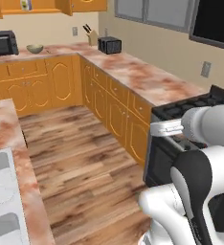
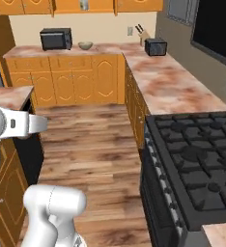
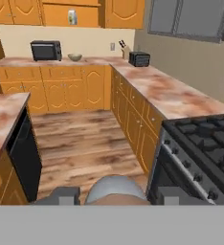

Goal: Pick the egg and butter from the fridge and place them by the bowl for mixing.

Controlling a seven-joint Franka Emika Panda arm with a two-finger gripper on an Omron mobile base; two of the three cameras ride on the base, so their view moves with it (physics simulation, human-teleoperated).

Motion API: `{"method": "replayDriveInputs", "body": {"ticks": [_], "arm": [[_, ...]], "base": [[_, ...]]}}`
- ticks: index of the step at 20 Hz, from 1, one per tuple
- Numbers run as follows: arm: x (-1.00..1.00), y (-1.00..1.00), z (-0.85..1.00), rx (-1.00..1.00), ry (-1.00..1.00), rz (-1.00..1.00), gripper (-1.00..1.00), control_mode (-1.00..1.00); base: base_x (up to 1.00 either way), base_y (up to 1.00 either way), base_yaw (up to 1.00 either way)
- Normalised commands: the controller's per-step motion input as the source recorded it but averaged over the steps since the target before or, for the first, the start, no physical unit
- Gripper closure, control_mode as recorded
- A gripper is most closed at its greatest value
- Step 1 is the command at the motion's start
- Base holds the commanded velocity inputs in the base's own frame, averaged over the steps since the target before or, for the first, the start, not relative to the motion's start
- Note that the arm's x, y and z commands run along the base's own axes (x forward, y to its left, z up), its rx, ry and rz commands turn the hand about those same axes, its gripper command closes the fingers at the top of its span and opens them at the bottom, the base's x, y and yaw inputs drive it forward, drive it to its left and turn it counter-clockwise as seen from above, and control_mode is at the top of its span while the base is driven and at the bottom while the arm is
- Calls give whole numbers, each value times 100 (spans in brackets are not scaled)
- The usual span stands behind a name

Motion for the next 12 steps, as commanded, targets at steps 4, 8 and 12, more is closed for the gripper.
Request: {"method": "replayDriveInputs", "body": {"ticks": [4,8,12], "arm": [[0,0,0,0,0,0,100,100],[0,0,0,0,0,0,100,100],[0,0,0,0,0,0,100,100]], "base": [[100,0,50],[100,-4,40],[100,-20,32]]}}
